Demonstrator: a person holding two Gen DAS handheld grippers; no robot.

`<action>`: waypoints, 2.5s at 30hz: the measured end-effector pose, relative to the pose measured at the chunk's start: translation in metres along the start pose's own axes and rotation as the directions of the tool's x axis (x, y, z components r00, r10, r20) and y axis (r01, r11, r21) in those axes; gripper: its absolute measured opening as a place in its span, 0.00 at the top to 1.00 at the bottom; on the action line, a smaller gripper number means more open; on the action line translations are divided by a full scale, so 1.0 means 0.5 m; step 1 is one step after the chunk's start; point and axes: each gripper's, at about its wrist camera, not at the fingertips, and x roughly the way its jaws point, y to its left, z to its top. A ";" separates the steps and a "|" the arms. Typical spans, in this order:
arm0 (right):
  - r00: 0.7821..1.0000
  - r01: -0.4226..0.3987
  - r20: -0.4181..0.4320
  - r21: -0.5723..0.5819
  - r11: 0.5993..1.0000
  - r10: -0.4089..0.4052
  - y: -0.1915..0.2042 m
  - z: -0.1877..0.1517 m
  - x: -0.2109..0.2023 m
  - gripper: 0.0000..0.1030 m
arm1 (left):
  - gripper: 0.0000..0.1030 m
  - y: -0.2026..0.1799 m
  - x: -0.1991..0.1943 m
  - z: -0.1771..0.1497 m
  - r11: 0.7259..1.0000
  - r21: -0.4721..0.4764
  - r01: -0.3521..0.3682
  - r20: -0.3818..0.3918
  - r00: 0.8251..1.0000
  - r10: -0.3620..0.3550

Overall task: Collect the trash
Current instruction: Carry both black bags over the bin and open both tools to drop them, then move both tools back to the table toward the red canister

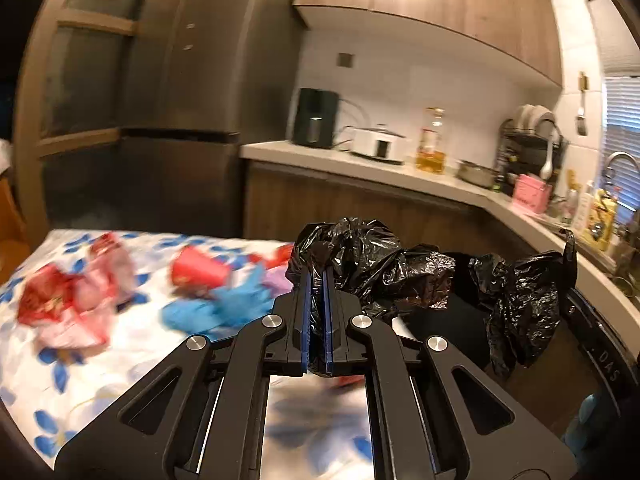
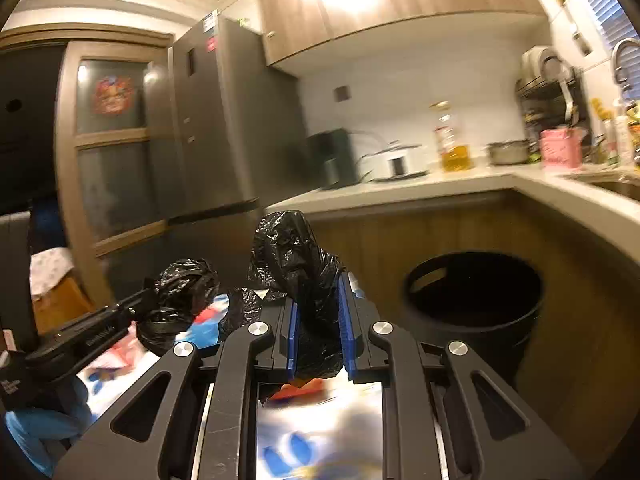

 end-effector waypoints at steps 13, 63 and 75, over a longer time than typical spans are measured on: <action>0.981 0.185 0.053 0.039 0.982 -0.187 -0.177 0.048 0.030 0.82 | 0.96 -0.233 0.127 0.044 0.980 0.092 0.175 0.019 0.984 -0.178; 0.967 0.254 -0.042 0.081 0.964 -0.251 -0.322 0.038 0.182 0.62 | 0.67 -0.364 0.368 0.006 0.949 0.069 0.308 -0.080 0.950 -0.303; 0.966 0.257 -0.050 0.103 0.961 -0.253 -0.325 0.029 0.164 0.41 | 0.23 -0.292 0.319 0.014 0.973 -0.010 0.230 -0.021 0.973 -0.231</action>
